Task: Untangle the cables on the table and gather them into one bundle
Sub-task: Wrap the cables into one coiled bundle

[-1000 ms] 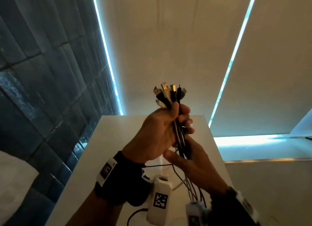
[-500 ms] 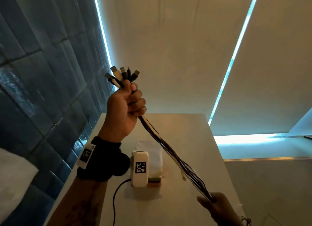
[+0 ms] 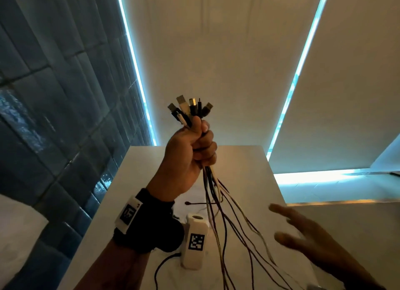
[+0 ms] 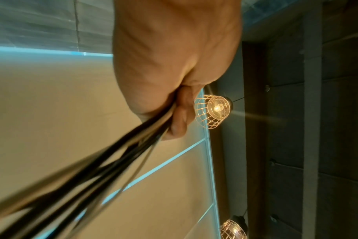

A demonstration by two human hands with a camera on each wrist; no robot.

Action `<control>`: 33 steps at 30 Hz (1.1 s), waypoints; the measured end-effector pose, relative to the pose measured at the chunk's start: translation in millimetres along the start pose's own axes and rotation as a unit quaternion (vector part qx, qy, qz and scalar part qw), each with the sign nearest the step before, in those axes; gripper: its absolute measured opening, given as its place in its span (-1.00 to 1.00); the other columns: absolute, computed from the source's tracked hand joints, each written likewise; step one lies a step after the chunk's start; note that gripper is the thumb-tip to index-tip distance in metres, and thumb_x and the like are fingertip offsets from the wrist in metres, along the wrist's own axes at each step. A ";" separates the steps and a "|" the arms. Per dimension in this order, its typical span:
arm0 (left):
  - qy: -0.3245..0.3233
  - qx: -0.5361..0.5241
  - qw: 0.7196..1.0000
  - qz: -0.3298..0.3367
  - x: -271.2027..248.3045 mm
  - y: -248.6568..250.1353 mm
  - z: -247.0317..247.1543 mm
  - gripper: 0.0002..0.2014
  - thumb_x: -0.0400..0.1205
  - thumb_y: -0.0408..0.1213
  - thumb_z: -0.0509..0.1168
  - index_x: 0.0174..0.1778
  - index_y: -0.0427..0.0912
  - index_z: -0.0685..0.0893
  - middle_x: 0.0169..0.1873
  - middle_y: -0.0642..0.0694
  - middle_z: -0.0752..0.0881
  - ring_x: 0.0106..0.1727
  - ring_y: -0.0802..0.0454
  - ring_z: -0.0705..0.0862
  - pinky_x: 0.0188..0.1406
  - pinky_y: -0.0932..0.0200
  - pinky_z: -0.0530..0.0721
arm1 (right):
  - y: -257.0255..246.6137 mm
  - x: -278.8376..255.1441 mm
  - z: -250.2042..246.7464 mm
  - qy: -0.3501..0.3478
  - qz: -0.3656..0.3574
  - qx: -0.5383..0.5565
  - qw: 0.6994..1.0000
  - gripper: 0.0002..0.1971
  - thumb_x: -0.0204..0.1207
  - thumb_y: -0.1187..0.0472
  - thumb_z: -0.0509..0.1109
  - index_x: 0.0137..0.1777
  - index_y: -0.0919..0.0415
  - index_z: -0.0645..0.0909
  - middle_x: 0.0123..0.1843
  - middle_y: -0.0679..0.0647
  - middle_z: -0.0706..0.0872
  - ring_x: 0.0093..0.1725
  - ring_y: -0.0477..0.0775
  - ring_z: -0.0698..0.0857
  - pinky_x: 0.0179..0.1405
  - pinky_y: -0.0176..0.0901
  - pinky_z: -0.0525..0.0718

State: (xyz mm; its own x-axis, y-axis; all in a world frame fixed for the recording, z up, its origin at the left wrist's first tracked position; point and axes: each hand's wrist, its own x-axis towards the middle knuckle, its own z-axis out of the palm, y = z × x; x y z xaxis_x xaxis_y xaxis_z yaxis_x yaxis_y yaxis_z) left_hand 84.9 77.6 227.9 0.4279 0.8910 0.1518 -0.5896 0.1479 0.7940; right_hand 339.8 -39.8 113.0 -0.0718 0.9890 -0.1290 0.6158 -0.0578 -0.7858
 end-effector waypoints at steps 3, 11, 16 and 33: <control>-0.001 -0.021 1.000 -0.014 -2.4 -8.6 9.7 -0.69 0.72 -0.09 0.01 -0.27 -0.14 0.45 -0.56 0.03 0.30 -0.62 0.18 0.26 -0.61 0.28 0.27 | -61.4 34.8 24.3 0.009 -0.117 0.106 0.987 -0.21 0.20 -0.58 0.30 0.48 -0.42 0.36 0.49 -0.43 0.46 0.49 -0.26 0.43 0.42 -0.14 0.46; 0.052 0.003 0.998 -0.026 -7.3 -0.8 -13.6 -0.65 0.74 -0.08 0.00 -0.29 -0.16 0.45 -0.37 -0.08 0.60 -0.32 0.00 0.64 -0.22 0.03 0.66 | -101.9 59.4 83.8 -0.083 -0.076 0.285 0.952 -0.67 0.47 -0.07 0.40 -0.36 0.14 0.50 -0.54 -0.01 0.50 -0.58 0.01 0.44 -0.54 -0.08 0.49; 0.058 -0.057 0.996 -0.041 -11.1 2.4 -35.1 -0.68 0.69 -0.06 0.05 -0.34 -0.13 0.42 -0.58 0.02 0.33 -0.61 0.13 0.32 -0.56 0.23 0.39 | -82.0 43.6 84.3 -0.137 -0.031 0.271 0.952 -0.64 0.43 -0.16 0.35 -0.44 0.02 0.41 -0.59 -0.04 0.38 -0.65 -0.08 0.32 -0.63 -0.27 0.33; 0.125 0.105 0.976 -0.145 -41.9 -37.2 -61.6 -0.63 0.70 -0.09 0.08 -0.38 -0.20 0.43 -0.58 -0.01 0.27 -0.61 0.14 0.19 -0.70 0.29 0.16 | -114.2 28.4 -18.7 -0.050 -0.255 -0.068 0.963 -0.68 0.54 -0.06 0.37 -0.42 -0.01 0.48 -0.54 -0.17 0.45 -0.54 -0.22 0.39 -0.51 -0.38 0.35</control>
State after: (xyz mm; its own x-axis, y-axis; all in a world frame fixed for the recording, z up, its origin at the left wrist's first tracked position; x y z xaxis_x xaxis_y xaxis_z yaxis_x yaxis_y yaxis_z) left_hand 46.7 61.3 155.7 0.3589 0.9059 -0.2246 -0.3037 0.3409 0.8897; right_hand 282.2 -2.6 210.3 -0.4627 0.8661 0.1893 0.5769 0.4563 -0.6774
